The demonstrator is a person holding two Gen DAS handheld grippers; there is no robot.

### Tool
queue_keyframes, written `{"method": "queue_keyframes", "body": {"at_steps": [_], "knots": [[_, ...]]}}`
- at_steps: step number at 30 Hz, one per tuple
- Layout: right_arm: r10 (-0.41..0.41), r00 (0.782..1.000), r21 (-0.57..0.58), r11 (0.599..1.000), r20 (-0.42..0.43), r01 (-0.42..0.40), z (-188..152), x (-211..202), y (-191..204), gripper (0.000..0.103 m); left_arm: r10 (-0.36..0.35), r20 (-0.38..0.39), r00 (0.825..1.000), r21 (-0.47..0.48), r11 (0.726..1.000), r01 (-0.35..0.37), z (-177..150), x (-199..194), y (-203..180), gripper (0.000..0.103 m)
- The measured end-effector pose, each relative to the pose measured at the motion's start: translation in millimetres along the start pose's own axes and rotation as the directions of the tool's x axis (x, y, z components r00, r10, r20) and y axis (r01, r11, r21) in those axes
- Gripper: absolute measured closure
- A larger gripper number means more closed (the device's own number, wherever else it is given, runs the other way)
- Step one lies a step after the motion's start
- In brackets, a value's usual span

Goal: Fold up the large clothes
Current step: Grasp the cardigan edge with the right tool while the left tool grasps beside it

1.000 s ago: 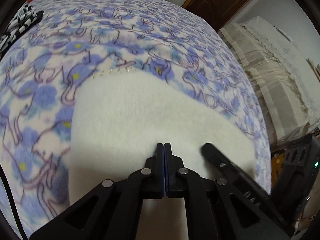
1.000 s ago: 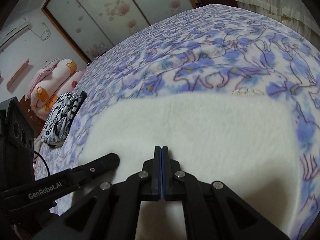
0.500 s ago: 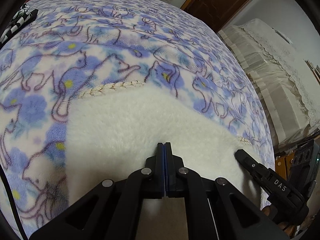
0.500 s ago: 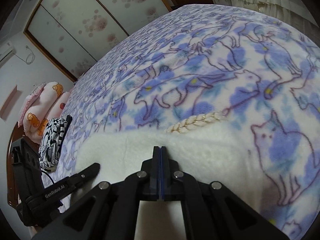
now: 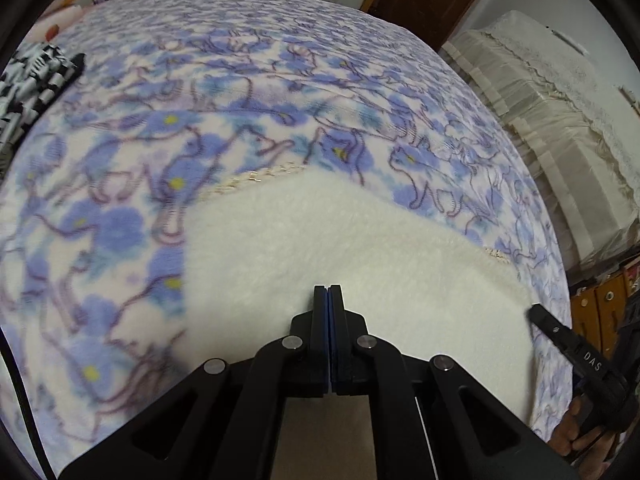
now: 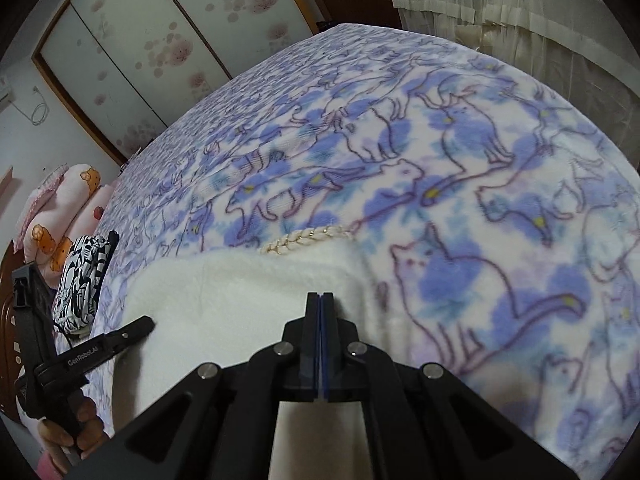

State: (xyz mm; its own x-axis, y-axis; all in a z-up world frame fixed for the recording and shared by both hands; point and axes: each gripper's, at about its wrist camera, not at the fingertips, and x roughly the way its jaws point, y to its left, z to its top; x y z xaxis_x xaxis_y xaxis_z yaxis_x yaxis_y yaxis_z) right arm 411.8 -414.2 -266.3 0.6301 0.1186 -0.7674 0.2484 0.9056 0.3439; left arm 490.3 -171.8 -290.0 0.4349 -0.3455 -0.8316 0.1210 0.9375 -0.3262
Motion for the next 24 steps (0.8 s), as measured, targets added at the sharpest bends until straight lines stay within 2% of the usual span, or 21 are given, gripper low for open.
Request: {"method": "queue_keyframes", "body": {"at_steps": [2, 4, 8, 13, 18, 20, 24], "knots": [[-0.111, 0.994, -0.013, 0.994, 0.012, 0.111, 0.4, -12.5, -5.7, 0.103, 0.077, 0.019, 0.997, 0.000, 0.997, -0.077, -3.6, -16.5, 5.3, 0.096], [-0.143, 0.990, 0.003, 0.990, 0.017, 0.143, 0.2, -23.8, -16.9, 0.103, 0.134, 0.015, 0.991, -0.023, 0.991, -0.134, -8.0, -32.1, 15.1, 0.095], [-0.087, 0.996, 0.106, 0.991, 0.009, 0.086, -1.9, -55.4, -51.0, 0.101, 0.164, 0.004, 0.986, -0.095, 0.982, -0.163, -21.0, -60.8, 34.2, 0.095], [-0.076, 0.997, 0.177, 0.981, -0.023, 0.079, -10.2, -85.4, -77.0, 0.100, 0.215, -0.039, 0.976, -0.126, 0.968, -0.218, -47.1, -91.1, 45.5, 0.094], [-0.007, 0.997, 0.261, 0.965, -0.071, 0.025, -30.5, -101.6, -95.0, 0.099, 0.195, -0.116, 0.974, -0.147, 0.966, -0.211, -78.1, -108.2, 50.4, 0.071], [0.032, 0.995, 0.286, 0.958, -0.093, -0.004, -41.8, -101.7, -97.4, 0.093, 0.181, -0.144, 0.973, -0.156, 0.967, -0.203, -89.6, -111.5, 51.0, 0.065], [0.138, 0.982, 0.351, 0.932, -0.126, -0.086, -65.4, -96.2, -100.4, 0.064, 0.125, -0.202, 0.972, -0.172, 0.972, -0.160, -108.0, -111.4, 49.2, 0.053]]}}
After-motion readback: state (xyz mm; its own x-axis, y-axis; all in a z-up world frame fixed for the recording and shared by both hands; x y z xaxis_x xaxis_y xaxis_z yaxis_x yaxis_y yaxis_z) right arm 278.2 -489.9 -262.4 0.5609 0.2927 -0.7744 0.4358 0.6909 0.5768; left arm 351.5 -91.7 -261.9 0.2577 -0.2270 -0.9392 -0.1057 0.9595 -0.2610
